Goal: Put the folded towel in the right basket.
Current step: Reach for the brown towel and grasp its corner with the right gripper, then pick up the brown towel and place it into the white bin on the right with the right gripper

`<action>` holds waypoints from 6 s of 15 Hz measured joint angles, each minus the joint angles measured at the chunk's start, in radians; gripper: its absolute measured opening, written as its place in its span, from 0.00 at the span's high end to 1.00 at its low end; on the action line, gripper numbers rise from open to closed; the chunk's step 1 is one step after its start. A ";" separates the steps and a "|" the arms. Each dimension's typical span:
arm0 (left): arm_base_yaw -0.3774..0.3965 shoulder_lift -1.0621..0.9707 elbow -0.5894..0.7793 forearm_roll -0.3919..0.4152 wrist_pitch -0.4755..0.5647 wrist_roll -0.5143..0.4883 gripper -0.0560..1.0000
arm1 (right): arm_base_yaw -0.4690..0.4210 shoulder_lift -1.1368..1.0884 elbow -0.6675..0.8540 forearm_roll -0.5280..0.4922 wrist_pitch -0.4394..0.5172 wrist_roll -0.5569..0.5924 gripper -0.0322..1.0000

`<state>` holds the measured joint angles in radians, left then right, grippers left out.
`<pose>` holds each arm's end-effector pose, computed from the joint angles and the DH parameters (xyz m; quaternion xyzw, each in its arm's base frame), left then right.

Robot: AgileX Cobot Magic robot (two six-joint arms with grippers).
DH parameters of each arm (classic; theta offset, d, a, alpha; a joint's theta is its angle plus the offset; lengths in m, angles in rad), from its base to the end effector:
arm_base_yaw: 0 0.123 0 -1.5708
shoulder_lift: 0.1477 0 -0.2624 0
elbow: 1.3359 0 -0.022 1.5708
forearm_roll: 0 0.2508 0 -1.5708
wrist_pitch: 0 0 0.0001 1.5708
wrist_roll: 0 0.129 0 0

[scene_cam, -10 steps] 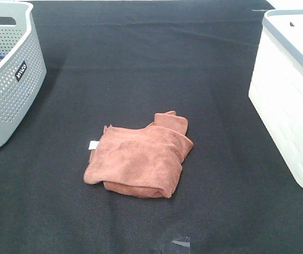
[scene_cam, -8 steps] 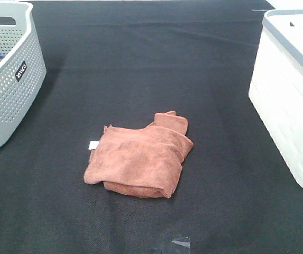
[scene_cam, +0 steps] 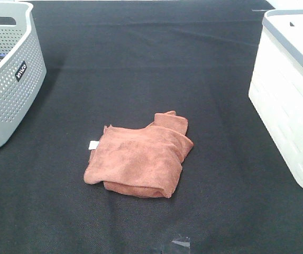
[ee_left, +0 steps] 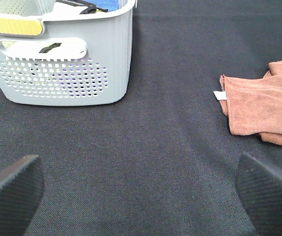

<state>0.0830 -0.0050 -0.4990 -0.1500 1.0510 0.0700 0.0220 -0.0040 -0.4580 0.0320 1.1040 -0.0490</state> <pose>0.0523 -0.0124 0.2621 -0.0028 0.8472 -0.0345 0.5301 0.0522 0.0048 0.2423 -0.0317 0.8730 0.0094 0.4865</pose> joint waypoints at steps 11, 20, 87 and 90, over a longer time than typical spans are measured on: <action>0.000 0.000 0.000 0.000 0.000 0.000 0.01 | 0.000 0.000 0.000 0.000 0.000 0.000 0.03; 0.000 0.000 0.000 0.000 0.000 0.000 0.01 | 0.000 0.000 0.000 0.000 0.000 0.000 0.03; 0.000 0.000 0.000 0.000 0.000 0.000 0.01 | 0.521 2.204 -0.685 1.330 -0.598 -0.616 0.78; 0.000 0.000 0.000 0.000 0.000 0.000 0.01 | 0.523 2.162 -0.680 1.293 -0.588 -0.632 0.79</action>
<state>0.0830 -0.0050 -0.4990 -0.1500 1.0510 0.0700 0.5450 2.1580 -1.1380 1.3250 0.5160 -0.6810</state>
